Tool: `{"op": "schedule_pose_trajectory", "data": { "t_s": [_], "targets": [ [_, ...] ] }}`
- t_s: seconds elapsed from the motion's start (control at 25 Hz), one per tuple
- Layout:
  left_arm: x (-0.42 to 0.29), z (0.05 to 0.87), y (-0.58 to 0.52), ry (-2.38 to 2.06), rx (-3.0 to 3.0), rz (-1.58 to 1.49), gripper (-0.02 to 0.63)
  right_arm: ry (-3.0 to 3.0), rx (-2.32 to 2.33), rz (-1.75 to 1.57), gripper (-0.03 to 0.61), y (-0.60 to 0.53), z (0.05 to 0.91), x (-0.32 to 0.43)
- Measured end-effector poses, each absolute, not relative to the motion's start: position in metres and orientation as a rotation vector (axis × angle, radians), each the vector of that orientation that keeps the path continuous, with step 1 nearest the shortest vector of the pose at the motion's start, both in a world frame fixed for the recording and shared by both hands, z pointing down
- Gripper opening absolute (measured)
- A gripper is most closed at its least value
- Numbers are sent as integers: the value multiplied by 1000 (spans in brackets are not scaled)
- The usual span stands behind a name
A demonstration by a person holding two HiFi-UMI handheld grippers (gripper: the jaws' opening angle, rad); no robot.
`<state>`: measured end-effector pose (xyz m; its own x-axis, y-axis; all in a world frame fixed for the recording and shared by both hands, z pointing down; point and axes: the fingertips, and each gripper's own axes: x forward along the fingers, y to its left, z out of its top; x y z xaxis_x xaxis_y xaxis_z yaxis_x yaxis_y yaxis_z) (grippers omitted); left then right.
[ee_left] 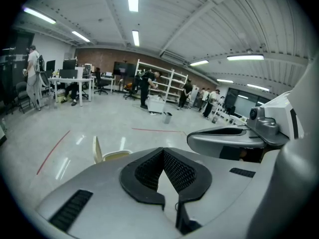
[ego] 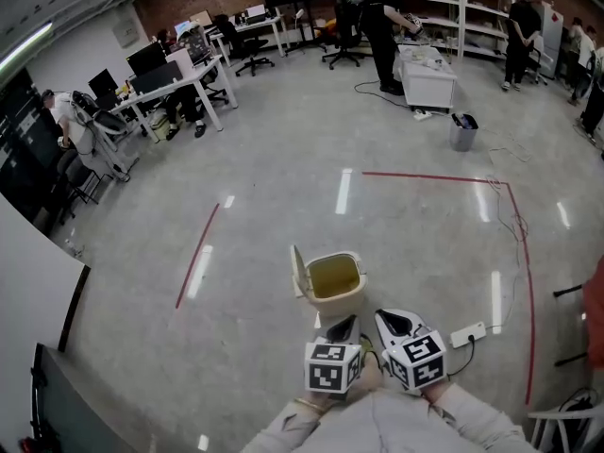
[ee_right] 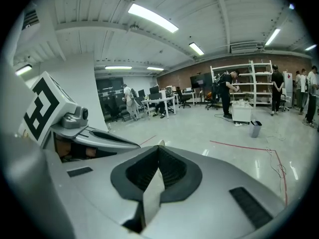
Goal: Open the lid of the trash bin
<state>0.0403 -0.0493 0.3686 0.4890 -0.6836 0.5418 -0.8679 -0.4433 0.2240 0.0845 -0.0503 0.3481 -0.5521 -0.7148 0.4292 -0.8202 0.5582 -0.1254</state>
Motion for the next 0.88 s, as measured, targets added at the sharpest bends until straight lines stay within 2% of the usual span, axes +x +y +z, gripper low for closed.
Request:
{"op": "schedule_pose_trajectory", "data": {
  "t_s": [0.88],
  "targets": [
    [30,374,-35,-1279,2276,506,5,-2466,1244,411,2,-32,351,73]
  ]
}}
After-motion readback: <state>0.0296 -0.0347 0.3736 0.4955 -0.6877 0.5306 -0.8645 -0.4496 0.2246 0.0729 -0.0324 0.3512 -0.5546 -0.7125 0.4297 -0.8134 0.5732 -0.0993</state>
